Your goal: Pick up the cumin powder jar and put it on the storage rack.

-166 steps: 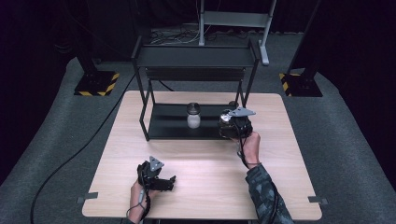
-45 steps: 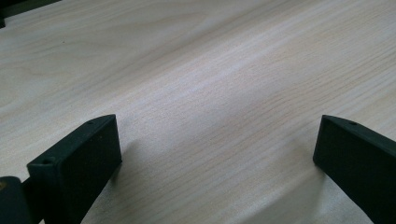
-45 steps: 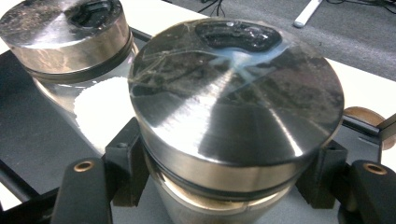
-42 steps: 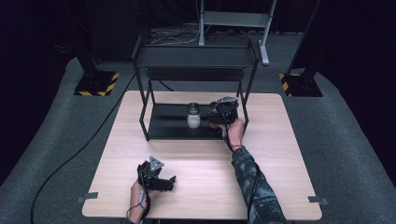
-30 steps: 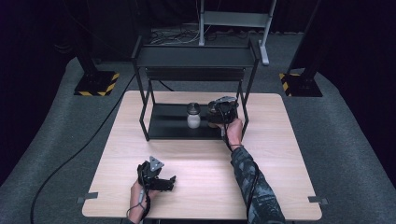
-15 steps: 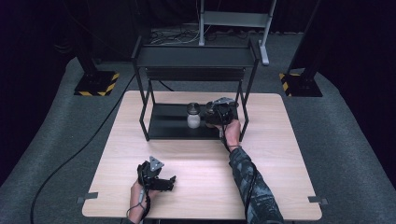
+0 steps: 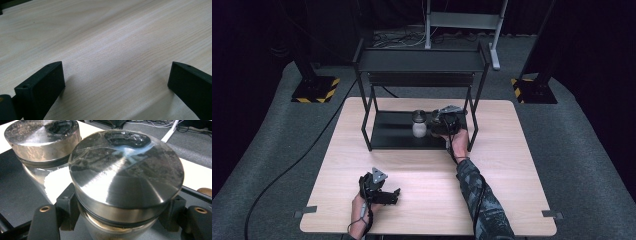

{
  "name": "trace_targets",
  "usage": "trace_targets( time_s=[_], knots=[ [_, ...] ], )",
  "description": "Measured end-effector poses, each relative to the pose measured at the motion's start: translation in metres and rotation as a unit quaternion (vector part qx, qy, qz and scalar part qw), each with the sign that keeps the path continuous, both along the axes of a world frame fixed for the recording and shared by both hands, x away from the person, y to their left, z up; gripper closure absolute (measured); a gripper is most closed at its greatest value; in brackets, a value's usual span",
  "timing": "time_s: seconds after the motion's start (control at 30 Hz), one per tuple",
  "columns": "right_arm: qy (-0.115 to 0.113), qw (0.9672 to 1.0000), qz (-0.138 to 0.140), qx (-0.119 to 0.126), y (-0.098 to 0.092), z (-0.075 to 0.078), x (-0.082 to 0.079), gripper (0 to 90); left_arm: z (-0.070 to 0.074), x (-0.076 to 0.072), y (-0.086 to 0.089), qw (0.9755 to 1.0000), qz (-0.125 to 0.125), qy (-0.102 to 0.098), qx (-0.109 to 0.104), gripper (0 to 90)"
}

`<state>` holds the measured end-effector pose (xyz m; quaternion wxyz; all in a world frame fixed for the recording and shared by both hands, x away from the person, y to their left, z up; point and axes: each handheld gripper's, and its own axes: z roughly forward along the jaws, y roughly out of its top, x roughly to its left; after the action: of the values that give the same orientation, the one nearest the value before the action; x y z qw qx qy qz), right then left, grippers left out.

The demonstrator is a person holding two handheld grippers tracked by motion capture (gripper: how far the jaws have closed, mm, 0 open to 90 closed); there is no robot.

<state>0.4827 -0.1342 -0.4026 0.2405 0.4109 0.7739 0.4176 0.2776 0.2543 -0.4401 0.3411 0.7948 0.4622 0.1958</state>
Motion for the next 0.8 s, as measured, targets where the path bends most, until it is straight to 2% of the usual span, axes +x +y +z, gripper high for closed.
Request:
trace_targets(
  time_s=[0.33,0.5,0.6,0.8],
  knots=[
    [-0.006,1.0000,0.006,-0.003,0.002,-0.004,-0.001,30.6,0.000,0.000,0.000,1.0000,0.000,0.000,0.000,0.3],
    [-0.004,0.9999,0.012,0.004,-0.002,-0.007,0.002,30.5,0.000,0.000,0.000,1.0000,0.000,0.000,0.000,0.3],
    [0.003,0.9997,0.020,0.016,-0.007,-0.009,0.005,30.6,0.000,0.000,0.000,1.0000,0.000,0.000,-0.001,0.3],
    [0.007,0.9995,0.028,0.016,-0.009,-0.007,0.008,30.5,0.000,0.000,0.000,1.0000,0.000,0.000,-0.001,0.3]
  ],
)
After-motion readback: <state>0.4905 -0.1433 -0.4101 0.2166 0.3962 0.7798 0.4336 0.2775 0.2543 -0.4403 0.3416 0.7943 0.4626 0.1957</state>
